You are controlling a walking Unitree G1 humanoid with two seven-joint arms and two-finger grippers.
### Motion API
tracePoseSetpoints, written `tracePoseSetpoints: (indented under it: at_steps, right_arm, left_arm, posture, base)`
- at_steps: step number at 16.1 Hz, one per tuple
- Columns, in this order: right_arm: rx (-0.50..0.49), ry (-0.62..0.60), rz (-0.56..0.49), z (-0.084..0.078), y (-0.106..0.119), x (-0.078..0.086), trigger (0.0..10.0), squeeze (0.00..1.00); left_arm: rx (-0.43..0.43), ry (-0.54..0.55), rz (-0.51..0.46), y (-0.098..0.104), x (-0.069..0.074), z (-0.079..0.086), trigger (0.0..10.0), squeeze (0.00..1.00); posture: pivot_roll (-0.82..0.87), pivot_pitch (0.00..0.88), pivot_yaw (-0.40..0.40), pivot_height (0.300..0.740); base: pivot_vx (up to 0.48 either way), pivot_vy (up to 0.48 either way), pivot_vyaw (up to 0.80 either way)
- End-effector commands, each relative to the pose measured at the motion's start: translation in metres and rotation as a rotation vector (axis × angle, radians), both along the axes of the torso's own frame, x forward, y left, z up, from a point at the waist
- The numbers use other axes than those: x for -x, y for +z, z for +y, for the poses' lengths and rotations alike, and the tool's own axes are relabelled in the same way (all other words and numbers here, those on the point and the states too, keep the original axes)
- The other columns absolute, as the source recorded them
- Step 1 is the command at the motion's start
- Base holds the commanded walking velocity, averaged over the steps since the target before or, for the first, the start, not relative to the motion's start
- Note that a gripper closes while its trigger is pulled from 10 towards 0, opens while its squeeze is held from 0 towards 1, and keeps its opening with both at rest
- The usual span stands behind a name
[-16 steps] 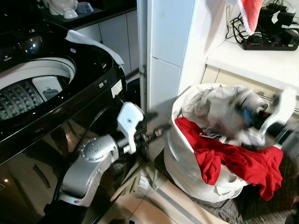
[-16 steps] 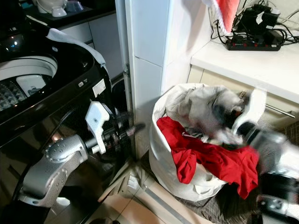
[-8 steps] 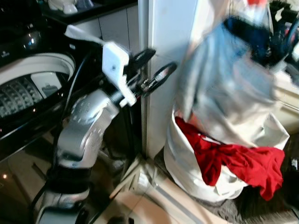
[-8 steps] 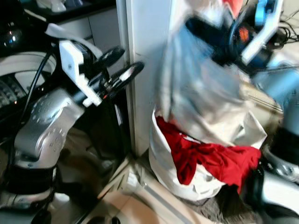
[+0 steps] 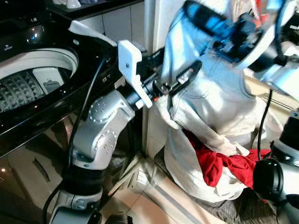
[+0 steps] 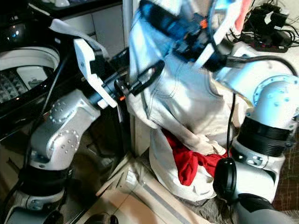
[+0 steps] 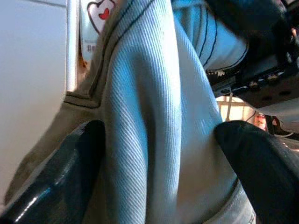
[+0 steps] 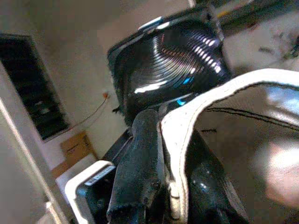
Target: Clothes washing
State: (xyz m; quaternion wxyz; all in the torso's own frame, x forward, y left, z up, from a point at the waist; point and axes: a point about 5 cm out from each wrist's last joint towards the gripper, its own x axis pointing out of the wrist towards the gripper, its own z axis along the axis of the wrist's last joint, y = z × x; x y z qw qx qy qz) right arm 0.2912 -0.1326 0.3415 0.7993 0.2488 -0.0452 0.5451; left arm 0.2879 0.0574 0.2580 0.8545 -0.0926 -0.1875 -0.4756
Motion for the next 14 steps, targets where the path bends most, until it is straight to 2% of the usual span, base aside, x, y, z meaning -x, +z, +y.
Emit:
tracePoseSetpoints:
  at_steps: [1, 2, 4, 14]
  right_arm:
    - [-0.001, 0.054, -0.046, 0.008, 0.008, 0.010, 0.0, 0.00]
    - [0.000, 0.056, -0.043, 0.009, 0.007, 0.012, 0.0, 0.00]
    - [-0.006, 0.054, -0.034, 0.009, 0.004, 0.013, 0.0, 0.00]
    - [-0.018, -0.001, 0.000, 0.008, -0.005, 0.017, 0.0, 0.00]
  left_arm:
    - [-0.012, -0.050, 0.021, -0.005, 0.003, -0.010, 10.0, 0.00]
    - [-0.018, -0.027, 0.054, -0.008, 0.000, -0.010, 0.0, 0.00]
    - [-0.040, 0.030, 0.076, -0.013, -0.006, -0.006, 0.0, 0.00]
    - [-0.061, 0.028, 0.087, -0.015, -0.009, 0.002, 0.0, 0.00]
  posture:
    - [0.05, 0.000, -0.043, 0.740]
    - [0.05, 0.000, -0.039, 0.740]
    - [0.05, 0.000, -0.030, 0.740]
    - [0.05, 0.000, 0.003, 0.740]
  base:
    - [0.000, 0.000, 0.00]
    - [0.000, 0.000, 0.00]
    - [0.000, 0.000, 0.00]
    - [0.000, 0.000, 0.00]
